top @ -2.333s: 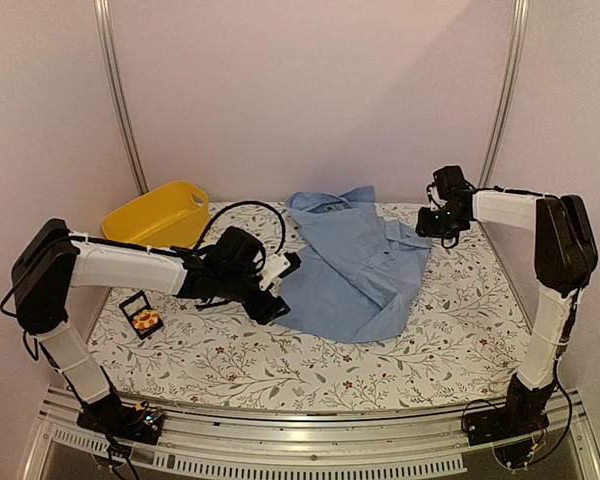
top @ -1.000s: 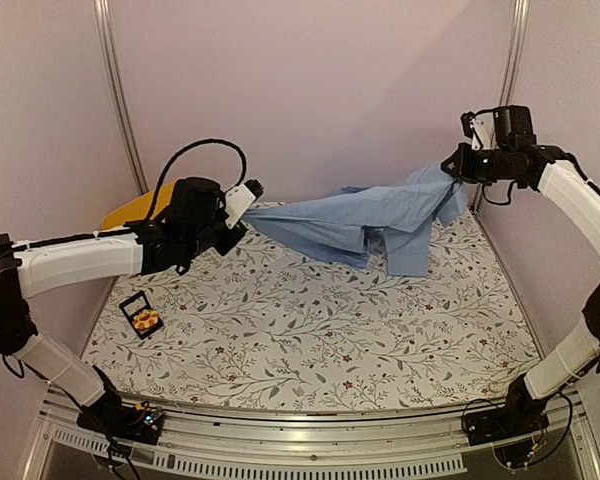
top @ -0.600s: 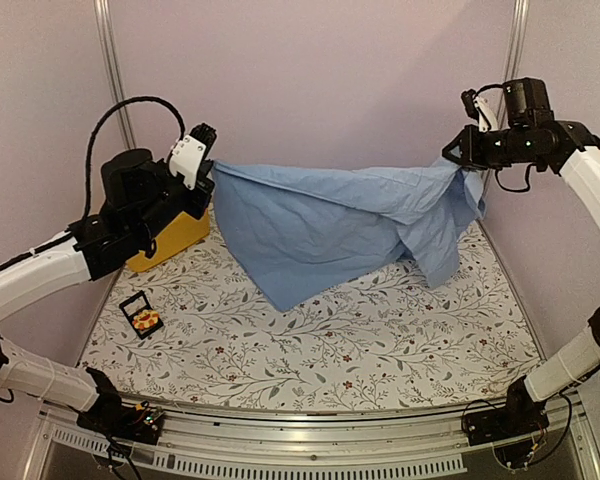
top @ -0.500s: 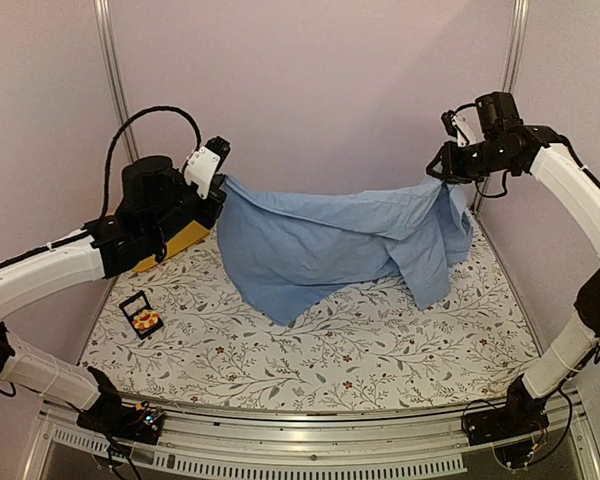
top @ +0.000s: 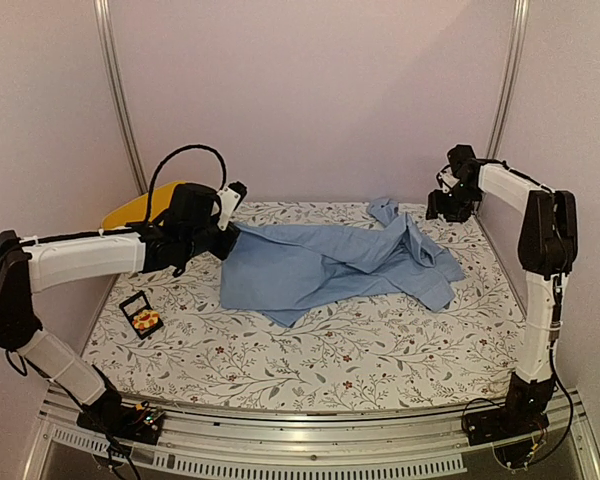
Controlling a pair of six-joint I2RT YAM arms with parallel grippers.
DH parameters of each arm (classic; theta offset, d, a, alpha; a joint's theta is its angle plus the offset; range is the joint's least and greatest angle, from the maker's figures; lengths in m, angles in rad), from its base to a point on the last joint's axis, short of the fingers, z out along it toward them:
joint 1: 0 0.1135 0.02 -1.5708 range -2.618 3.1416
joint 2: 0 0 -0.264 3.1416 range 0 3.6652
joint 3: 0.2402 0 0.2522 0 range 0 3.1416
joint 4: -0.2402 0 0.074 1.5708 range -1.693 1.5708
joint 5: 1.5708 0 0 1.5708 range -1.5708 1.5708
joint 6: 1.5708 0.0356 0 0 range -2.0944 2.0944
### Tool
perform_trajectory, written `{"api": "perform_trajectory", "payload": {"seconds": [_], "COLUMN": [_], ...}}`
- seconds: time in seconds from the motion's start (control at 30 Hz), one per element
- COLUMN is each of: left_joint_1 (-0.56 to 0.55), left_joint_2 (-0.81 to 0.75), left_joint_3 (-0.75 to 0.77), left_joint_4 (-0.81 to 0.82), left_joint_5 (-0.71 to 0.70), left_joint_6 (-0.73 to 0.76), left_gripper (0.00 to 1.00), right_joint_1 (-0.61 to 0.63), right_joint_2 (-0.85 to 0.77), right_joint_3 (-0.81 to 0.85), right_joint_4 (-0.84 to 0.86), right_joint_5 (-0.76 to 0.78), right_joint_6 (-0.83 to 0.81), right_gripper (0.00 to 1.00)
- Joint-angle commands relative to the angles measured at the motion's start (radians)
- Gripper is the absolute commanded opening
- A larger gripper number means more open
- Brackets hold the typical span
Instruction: Pin the brooch onto the clothing
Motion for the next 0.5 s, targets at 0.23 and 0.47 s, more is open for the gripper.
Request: {"api": "perform_trajectory", "payload": {"seconds": [0.23,0.47], "left_joint_1": [0.022,0.026], "left_joint_2": [0.022,0.024], "left_joint_3": [0.046,0.048], "left_joint_4": [-0.014,-0.009], "left_joint_5": [-0.014,-0.009], "left_joint_6": [-0.014,-0.009], "left_gripper": [0.00,0.00], "right_joint_1": [0.191,0.210], "right_joint_2": [-0.488,-0.447], "right_joint_3": [-0.607,-0.721], "right_joint_4": [0.278,0.469], "right_joint_5": [0.036,-0.206], "right_joint_6": [0.013,0.207], "right_gripper": [0.39,0.25]}}
